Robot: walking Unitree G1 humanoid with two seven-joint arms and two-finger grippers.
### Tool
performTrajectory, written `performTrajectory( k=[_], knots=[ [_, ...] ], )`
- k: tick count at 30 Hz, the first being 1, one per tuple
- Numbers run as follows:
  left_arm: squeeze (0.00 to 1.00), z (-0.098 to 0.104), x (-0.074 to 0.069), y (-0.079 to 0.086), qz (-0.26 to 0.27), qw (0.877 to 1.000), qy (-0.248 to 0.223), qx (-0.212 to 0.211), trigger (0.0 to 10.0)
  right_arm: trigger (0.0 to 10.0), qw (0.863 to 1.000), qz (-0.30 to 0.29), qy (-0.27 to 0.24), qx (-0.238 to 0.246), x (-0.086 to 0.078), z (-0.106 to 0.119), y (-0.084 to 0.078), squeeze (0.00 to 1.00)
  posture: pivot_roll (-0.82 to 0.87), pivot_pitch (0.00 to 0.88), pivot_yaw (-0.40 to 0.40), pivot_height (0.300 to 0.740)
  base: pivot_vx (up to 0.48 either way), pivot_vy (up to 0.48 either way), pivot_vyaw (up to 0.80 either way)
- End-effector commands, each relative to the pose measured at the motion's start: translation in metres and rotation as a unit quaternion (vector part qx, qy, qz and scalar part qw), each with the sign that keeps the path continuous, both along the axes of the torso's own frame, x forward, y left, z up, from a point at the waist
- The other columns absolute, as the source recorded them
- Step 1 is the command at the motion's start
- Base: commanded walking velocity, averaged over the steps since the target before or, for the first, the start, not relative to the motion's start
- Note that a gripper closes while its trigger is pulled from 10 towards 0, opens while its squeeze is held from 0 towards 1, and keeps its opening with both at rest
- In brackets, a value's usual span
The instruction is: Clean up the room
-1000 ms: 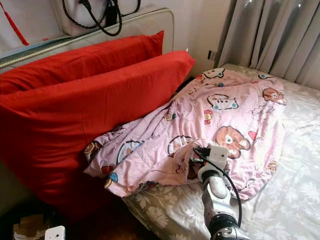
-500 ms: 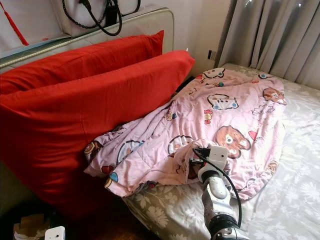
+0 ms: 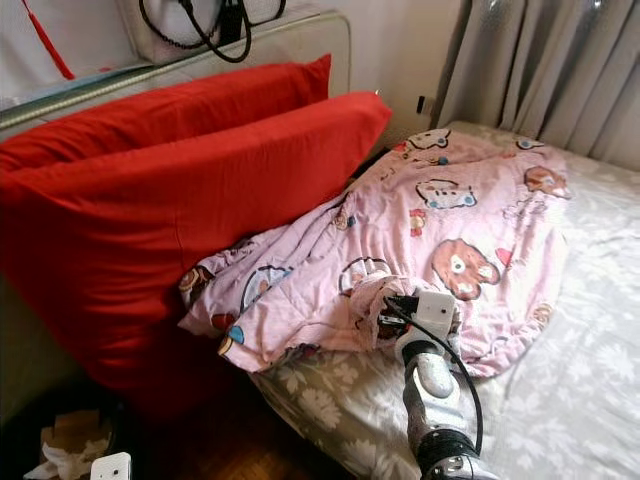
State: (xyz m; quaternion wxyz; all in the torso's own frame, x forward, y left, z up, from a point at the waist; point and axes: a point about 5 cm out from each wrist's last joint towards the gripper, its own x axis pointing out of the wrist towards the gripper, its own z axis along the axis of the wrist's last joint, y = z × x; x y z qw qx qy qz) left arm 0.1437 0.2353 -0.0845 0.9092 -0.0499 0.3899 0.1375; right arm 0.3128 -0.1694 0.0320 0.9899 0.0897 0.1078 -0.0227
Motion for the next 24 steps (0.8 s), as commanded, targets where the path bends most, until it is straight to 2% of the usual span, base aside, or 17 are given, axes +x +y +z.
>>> performTrajectory(
  k=[1,24],
  knots=[
    [0.00,-0.0020,-0.0040,0.0010,0.004,1.000,0.011,-0.003,10.0,10.0,1.000,-0.003,-0.012,-0.002,0.0008,0.0034,0.0007,0.00,0.11,0.000,0.030,0.740,-0.285,0.000,0.00],
    [0.00,-0.0024,-0.0045,0.0010,0.005,1.000,0.013,-0.004,10.0,10.0,1.000,-0.008,-0.016,-0.002,0.0008,0.0044,-0.0012,0.00,0.11,0.000,0.027,0.740,-0.288,0.000,0.00]
  ],
)
